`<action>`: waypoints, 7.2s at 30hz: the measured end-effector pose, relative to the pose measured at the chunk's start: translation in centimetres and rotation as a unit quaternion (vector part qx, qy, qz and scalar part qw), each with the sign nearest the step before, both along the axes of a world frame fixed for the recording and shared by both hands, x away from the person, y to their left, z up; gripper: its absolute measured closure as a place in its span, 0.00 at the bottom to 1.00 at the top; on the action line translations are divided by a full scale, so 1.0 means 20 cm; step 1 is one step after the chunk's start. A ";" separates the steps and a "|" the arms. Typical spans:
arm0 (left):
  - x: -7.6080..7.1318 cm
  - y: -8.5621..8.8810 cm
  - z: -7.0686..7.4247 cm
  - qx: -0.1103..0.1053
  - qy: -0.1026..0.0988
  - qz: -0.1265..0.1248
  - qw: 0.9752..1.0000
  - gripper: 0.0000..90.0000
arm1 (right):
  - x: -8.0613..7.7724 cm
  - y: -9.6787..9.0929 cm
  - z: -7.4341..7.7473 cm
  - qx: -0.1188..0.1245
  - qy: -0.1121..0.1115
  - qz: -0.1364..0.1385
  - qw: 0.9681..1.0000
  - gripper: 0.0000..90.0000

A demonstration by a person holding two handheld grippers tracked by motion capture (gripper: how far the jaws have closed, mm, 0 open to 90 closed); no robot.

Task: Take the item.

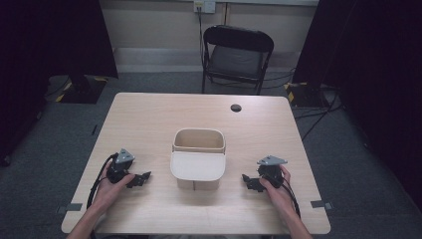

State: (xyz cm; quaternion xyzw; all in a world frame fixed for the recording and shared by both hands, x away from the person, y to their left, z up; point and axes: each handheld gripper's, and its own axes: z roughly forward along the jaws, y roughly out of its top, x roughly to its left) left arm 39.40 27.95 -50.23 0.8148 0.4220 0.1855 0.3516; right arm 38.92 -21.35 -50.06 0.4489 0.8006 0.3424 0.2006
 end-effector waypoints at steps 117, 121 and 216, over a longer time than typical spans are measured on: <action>-0.19 -0.40 0.30 -0.152 -0.077 -0.193 0.966 0.34 | 0.00 0.00 0.00 0.000 0.000 -0.002 1.000 0.12; -0.19 -0.40 0.30 -0.155 -0.075 -0.192 0.966 0.34 | 0.00 0.00 0.00 0.000 0.000 -0.002 1.000 0.12; -0.16 -0.39 0.40 -0.196 -0.092 -0.184 0.959 0.29 | 0.00 0.00 0.00 -0.001 0.000 -0.004 1.000 0.12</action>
